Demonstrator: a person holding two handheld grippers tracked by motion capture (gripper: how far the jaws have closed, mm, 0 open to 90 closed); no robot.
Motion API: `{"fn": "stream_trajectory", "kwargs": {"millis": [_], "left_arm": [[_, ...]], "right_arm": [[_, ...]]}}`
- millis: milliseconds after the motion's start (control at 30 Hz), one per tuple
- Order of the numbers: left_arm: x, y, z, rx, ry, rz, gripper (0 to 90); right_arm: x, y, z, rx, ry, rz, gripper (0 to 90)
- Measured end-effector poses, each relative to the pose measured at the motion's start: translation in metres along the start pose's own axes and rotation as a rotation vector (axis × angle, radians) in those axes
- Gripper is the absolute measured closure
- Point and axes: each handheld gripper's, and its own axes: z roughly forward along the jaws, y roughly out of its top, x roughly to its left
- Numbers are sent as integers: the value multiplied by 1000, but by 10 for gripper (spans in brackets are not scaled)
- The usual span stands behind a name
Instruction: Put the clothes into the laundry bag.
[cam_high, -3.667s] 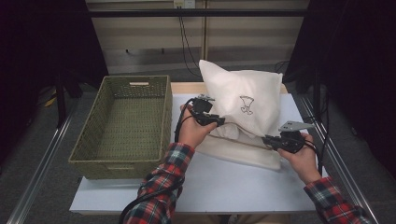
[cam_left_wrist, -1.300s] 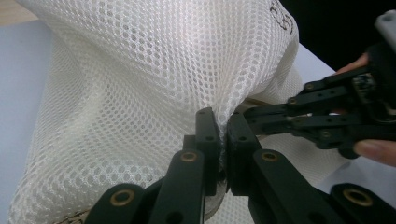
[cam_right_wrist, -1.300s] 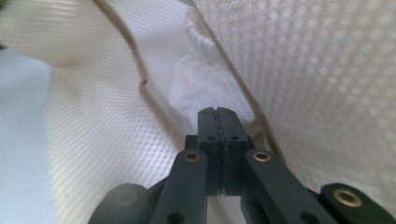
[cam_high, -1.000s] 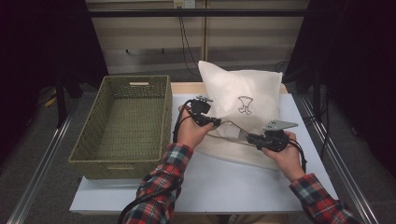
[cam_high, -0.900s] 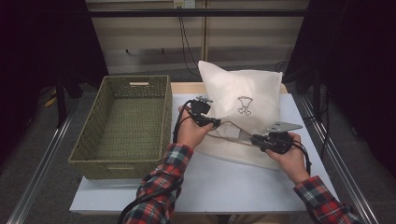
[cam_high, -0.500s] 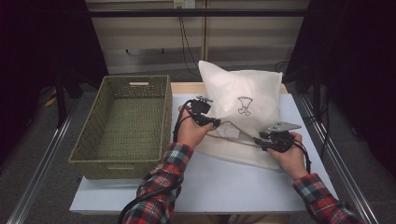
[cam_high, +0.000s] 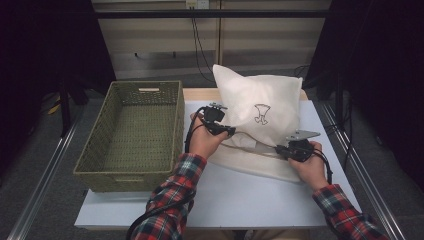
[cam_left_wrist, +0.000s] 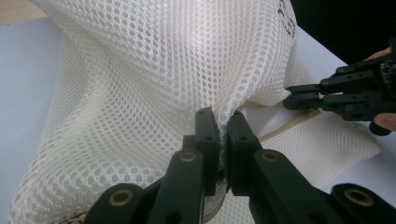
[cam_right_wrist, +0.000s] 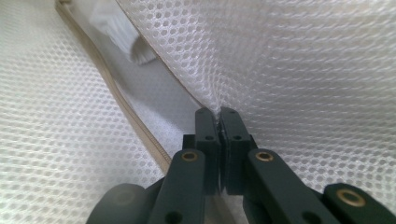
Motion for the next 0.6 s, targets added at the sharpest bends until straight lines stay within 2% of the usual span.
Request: {"fn": "stream_trajectory", "kwargs": {"millis": [100,167,200,300,333,433,467,500,533,600], "left_arm": [[1,0,-1,-3,8,11,855],[1,-2,-1,-15,2,-4,844],[1,-2,-1,1,7,7,839],[1,-6,0,2,21,7,804],[2,-7,1,-1,23,7,780],[2,-9,1,-13,28,-11,658],[2,-10,0,-9,30,-6,642],[2,-9,-1,-3,39,3,625],[1,-9,-2,-23,36,1,589],[1,-8,-5,-21,30,-6,571]], "right_arm": [[-1,1,-11,-15,18,2,880],[-1,1,-18,-22,38,-1,881],[-1,-1,-22,-25,55,6,881],[-1,-4,-30,-27,63,-17,881],[-1,-6,-32,-21,72,-6,881],[-3,-10,-35,-20,71,-25,882],[-2,-11,-36,-14,72,-25,882],[-3,-11,-36,-10,70,-44,882],[-3,-12,-36,-1,70,-47,882],[-4,-14,-36,11,64,-47,882]]}}
